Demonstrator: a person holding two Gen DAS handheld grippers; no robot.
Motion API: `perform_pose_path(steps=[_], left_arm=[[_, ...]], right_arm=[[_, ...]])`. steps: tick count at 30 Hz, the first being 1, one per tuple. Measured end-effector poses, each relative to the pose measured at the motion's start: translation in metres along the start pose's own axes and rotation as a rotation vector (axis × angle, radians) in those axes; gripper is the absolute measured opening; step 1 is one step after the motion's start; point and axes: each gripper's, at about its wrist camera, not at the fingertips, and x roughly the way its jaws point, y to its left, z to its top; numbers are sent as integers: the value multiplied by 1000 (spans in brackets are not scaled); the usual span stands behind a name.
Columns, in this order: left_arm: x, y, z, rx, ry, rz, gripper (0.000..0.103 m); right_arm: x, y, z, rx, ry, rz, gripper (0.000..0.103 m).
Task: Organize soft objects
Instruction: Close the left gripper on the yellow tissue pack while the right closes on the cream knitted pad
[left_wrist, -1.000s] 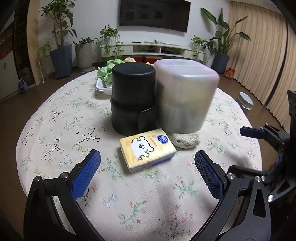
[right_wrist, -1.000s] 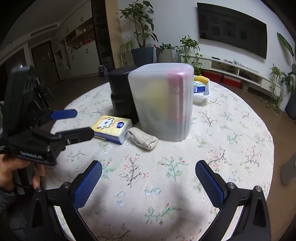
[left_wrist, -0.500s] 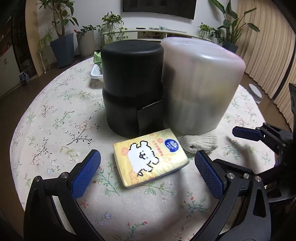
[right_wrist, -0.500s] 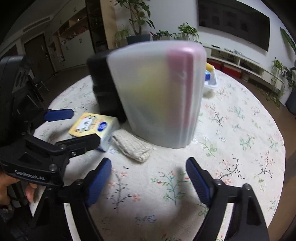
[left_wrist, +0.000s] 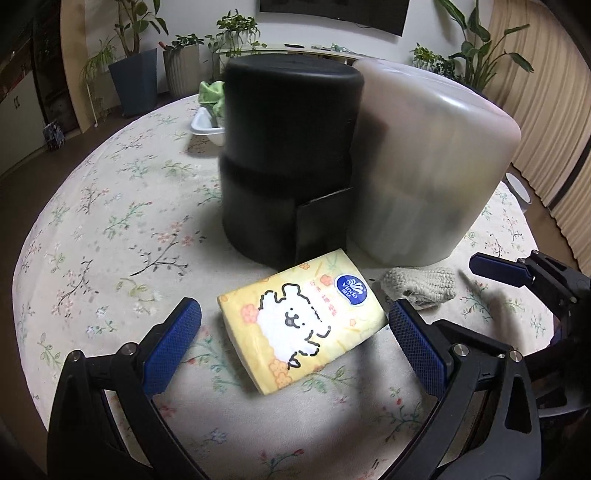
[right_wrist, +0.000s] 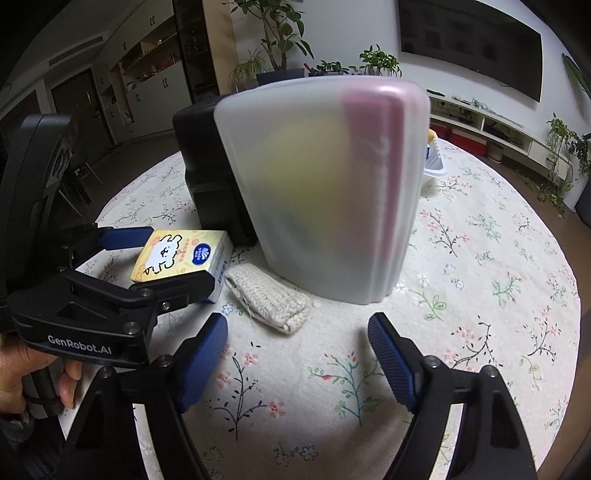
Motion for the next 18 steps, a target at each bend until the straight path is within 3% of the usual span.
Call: perform_pose_path(steps=[3, 5, 6, 18], left_arm=[[-4, 7, -3, -20, -13, -9, 102], [-5, 12, -4, -33, -14, -45, 88], [-5, 13, -5, -40, -11, -71, 86], [-2, 26, -9, -76, 2, -100, 87]], right_arm=[[2, 3, 1, -9, 1, 9, 82], [2, 7, 2, -17, 0, 10, 82], [3, 9, 2, -18, -2, 11, 82], [16, 25, 10, -7, 5, 11, 81]])
